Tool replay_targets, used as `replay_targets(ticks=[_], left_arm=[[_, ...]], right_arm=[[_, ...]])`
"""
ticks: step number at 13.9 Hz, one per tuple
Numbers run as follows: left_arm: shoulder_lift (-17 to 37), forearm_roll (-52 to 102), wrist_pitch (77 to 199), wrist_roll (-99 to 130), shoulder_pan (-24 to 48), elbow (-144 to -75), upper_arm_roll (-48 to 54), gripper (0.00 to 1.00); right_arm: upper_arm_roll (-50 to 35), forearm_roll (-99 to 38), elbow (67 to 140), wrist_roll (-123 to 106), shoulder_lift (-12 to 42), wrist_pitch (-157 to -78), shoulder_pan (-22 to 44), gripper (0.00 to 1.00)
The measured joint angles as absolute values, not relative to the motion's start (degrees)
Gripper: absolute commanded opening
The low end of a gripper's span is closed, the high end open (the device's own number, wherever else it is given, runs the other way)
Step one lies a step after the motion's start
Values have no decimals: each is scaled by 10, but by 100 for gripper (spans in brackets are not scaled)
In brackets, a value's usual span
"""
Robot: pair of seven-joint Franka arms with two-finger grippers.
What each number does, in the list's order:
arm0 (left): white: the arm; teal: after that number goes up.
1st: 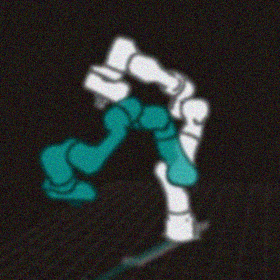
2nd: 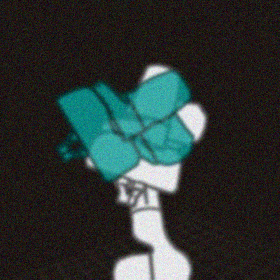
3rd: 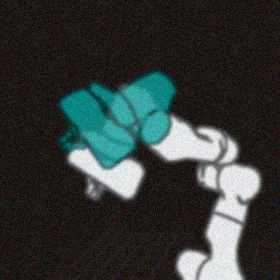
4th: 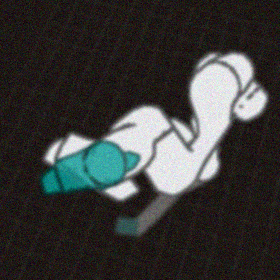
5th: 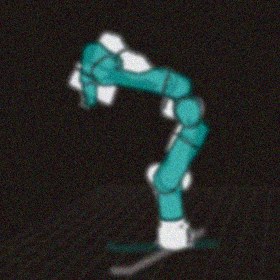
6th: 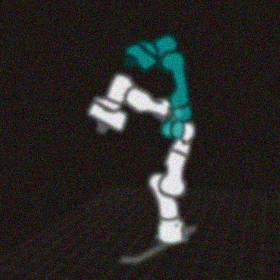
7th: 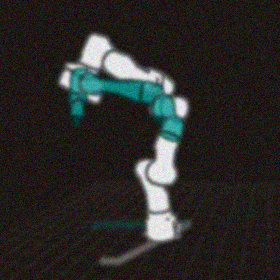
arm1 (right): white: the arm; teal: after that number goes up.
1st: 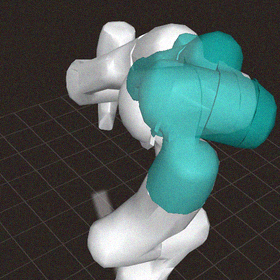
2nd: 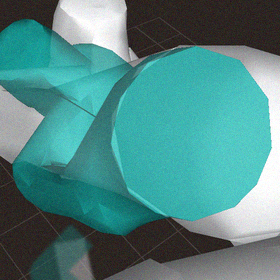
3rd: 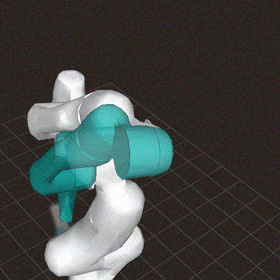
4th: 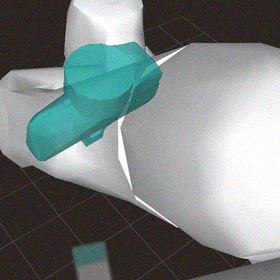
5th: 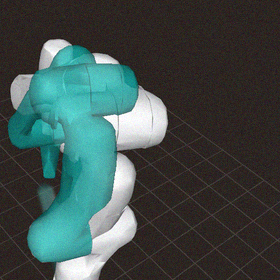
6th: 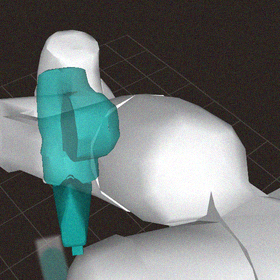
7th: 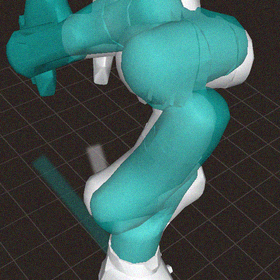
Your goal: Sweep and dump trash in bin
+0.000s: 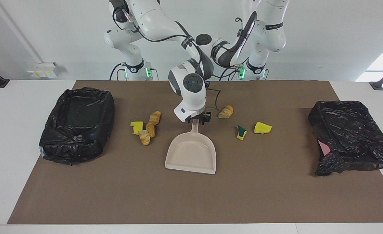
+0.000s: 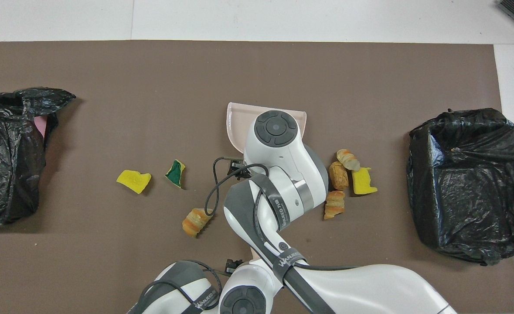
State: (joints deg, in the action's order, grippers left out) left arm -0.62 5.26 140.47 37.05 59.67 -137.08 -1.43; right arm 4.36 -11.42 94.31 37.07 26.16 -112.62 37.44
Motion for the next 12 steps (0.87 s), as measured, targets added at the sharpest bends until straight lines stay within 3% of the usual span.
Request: replay_targets(ticks=[4, 5, 6, 9, 12], left_arm=[[-15, 38, 1385, 368, 596, -1367, -19, 17], [-16, 38, 1383, 368, 596, -1367, -20, 4], [-17, 37, 1380, 368, 596, -1367, -21, 0], [-18, 37, 1364, 368, 596, -1367, -23, 0], [-30, 37, 1315, 370, 586, -1365, -29, 0]], right_arm=[[44, -114, 943, 368, 260, -1125, 377, 0], [44, -114, 943, 357, 260, -1125, 377, 0], [44, -114, 943, 327, 260, -1125, 377, 0], [47, -113, 941, 215, 254, -1128, 370, 0], [52, -106, 941, 60, 224, -1117, 322, 0]])
